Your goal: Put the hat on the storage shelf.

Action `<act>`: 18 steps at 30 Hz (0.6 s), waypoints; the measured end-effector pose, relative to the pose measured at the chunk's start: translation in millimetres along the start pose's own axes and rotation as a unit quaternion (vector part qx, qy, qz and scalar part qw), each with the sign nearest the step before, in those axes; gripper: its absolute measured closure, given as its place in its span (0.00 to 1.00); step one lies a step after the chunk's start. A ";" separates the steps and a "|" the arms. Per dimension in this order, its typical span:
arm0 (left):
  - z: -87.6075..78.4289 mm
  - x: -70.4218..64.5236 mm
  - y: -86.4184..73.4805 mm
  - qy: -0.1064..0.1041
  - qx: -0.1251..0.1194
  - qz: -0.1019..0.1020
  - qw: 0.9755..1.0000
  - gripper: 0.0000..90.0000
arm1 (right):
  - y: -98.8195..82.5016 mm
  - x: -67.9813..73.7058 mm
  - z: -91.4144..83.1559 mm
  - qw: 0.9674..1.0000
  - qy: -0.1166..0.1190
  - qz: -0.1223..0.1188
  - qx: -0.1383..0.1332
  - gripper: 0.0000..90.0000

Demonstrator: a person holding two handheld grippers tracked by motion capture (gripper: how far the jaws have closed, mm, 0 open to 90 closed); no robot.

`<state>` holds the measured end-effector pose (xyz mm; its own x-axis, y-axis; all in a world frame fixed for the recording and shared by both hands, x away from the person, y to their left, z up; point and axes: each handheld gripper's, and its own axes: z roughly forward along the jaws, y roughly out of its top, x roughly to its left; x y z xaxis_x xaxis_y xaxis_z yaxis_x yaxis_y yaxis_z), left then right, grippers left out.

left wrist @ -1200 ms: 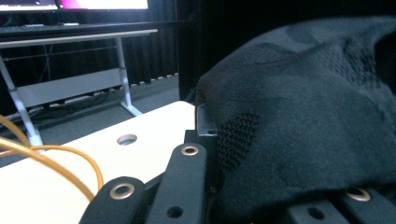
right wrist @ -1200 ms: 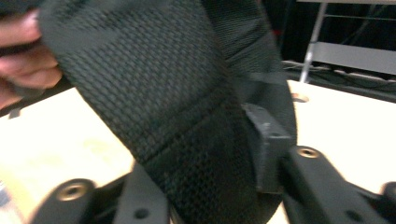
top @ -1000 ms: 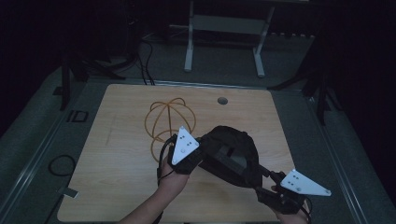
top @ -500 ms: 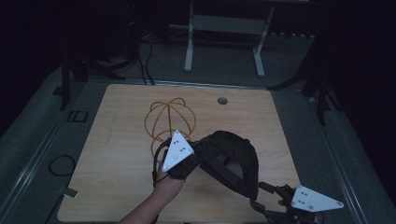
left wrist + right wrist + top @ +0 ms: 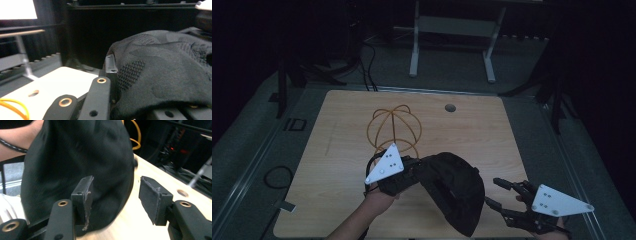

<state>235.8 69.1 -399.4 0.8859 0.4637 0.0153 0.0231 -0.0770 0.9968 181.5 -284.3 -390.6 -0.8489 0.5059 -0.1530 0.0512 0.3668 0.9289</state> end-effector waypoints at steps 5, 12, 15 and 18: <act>-5.7 3.0 -5.7 -0.050 -0.004 0.002 0.999 0.98 | 11.9 3.5 19.5 0.999 0.019 -0.031 0.008 0.46; -9.6 8.9 -8.2 -0.089 0.002 -0.012 0.996 0.98 | 26.3 8.3 33.9 0.996 0.067 -0.060 -0.003 0.48; -10.9 11.4 -8.0 -0.088 -0.003 -0.017 0.996 0.98 | 29.2 10.3 39.7 0.995 0.076 -0.065 0.002 0.55; -11.7 12.4 -7.0 -0.086 -0.007 -0.020 0.996 0.98 | 30.2 12.0 42.8 0.995 0.073 -0.075 0.007 0.66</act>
<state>241.2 85.7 -405.3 0.9504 0.3088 -0.0364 0.0542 -0.0491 0.9973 195.3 -233.7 -378.9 -0.9149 0.3266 -0.2374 -0.0750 0.4402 0.8948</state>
